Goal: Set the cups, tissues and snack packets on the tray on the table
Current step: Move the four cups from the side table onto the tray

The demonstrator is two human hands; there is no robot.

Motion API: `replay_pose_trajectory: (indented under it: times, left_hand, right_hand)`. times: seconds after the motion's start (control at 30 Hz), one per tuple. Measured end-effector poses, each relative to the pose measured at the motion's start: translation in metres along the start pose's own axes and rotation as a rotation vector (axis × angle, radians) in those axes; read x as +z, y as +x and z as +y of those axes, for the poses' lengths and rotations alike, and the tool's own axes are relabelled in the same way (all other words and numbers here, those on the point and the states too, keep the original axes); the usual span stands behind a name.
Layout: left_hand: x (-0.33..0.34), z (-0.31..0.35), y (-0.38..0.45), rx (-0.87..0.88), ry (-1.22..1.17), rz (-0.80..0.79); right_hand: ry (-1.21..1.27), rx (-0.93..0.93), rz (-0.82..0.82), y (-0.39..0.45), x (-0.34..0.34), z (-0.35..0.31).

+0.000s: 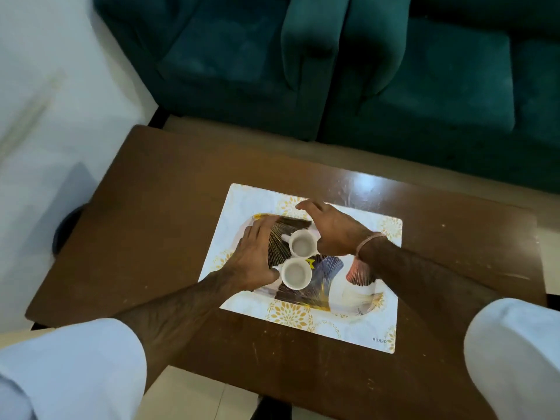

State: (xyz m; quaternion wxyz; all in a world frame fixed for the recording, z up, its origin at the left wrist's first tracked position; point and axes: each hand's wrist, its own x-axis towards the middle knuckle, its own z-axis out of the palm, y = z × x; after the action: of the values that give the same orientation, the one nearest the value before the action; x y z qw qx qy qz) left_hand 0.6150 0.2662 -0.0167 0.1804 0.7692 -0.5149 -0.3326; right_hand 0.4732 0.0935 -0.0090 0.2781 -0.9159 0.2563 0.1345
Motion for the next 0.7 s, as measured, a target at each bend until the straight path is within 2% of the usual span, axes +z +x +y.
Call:
replay_pose_trajectory:
  times: [0.23,0.4,0.7]
  left_hand:
    - [-0.071,0.057,0.025,0.042,0.133,0.129]
    - [-0.108,0.115,0.041,0.073,0.223,0.163]
    - [-0.098,0.243,0.08,0.138,0.277,0.107]
  right_hand:
    - [-0.031,0.057,0.173,-0.017,-0.081,-0.016]
    - [0.017,0.112,0.304,-0.04,-0.137,-0.018]
    - [0.063,0.232,0.465,-0.119,-0.21,0.035]
